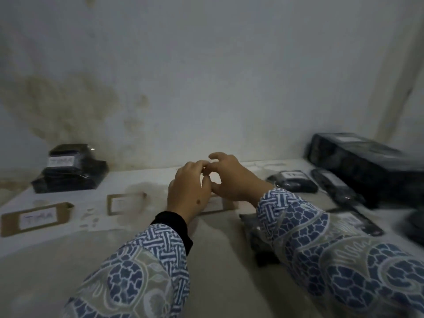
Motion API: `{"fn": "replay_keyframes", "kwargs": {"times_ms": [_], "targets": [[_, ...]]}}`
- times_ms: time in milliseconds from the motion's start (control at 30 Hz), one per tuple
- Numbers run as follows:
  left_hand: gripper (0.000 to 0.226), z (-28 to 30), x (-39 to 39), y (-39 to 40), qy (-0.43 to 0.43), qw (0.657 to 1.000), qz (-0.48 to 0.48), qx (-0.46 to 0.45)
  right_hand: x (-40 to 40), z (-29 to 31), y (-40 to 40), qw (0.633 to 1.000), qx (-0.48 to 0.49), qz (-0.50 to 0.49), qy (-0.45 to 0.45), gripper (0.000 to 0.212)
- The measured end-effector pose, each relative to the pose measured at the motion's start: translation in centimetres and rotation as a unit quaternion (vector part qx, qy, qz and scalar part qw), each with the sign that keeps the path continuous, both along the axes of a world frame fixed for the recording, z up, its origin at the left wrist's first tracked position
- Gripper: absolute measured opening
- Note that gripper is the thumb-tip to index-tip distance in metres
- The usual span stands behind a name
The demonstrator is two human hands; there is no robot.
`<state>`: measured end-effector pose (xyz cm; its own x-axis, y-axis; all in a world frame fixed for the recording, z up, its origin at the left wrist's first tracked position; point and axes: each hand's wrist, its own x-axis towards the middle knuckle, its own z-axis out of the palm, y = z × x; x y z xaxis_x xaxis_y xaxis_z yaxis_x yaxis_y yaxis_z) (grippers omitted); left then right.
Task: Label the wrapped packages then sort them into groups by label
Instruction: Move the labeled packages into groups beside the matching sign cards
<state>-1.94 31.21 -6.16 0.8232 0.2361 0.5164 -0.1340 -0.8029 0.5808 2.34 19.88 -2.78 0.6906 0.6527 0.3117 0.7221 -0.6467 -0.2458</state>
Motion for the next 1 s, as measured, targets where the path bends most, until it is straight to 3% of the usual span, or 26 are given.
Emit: {"fn": "replay_keyframes", "kwargs": {"times_ms": [133, 400, 767, 867, 1000], "targets": [[0.029, -1.0, -1.0, -7.5, 0.017, 0.998, -0.065, -0.012, -1.2, -0.7, -8.1, 0.998, 0.006, -0.064, 0.009, 0.026], [0.03, -2.2, -2.2, -15.3, 0.054, 0.992, -0.115, 0.009, -2.1, -1.7, -19.2, 0.988, 0.042, -0.148, 0.028, 0.03], [0.023, -4.2, -5.1, -22.2, 0.094, 0.982, -0.164, 0.024, -3.4, -5.2, -24.9, 0.971, 0.081, -0.209, 0.083, 0.023], [0.027, -4.8, -5.4, -23.1, 0.107, 0.984, -0.116, 0.078, -3.9, -6.1, -25.1, 0.966, 0.106, -0.218, 0.084, 0.02], [0.026, -5.1, -5.3, -22.1, 0.156, 0.988, -0.004, 0.014, -4.7, -7.0, -24.6, 0.956, 0.129, -0.243, 0.101, 0.02]]}}
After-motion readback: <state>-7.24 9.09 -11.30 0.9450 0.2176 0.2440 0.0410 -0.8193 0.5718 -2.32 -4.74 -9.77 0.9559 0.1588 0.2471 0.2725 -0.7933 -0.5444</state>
